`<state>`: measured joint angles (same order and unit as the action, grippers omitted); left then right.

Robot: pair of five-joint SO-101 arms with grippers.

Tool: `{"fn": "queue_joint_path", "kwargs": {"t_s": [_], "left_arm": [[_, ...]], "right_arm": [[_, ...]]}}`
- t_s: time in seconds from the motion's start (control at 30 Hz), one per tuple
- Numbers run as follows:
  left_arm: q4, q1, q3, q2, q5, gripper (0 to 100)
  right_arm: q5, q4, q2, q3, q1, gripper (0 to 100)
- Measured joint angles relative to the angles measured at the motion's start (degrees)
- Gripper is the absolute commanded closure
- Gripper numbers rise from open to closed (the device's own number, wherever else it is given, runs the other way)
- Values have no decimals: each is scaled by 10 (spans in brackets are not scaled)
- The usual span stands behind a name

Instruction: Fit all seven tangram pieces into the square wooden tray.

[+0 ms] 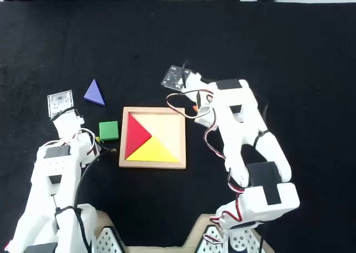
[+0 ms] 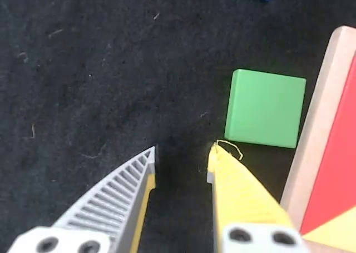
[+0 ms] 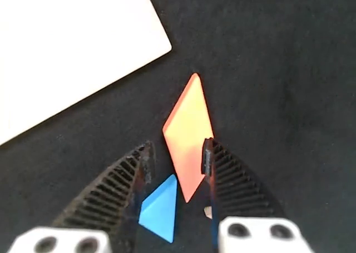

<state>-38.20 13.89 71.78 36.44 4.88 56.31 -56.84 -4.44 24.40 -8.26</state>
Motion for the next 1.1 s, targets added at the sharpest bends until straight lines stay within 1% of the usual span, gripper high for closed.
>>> {"fn": "queue_joint_path", "kwargs": {"t_s": [0.3, 0.6, 0.97, 1.1], "left_arm": [[0, 0, 0, 0, 0, 841], [0, 0, 0, 0, 0, 841], [0, -4, 0, 0, 0, 841], [0, -4, 0, 0, 0, 841]], "right_arm": [[4, 27, -70, -23, 0, 850], [7, 27, -76, -31, 0, 854], [57, 33, -76, -23, 1, 854], [62, 33, -76, -22, 1, 854]]}}
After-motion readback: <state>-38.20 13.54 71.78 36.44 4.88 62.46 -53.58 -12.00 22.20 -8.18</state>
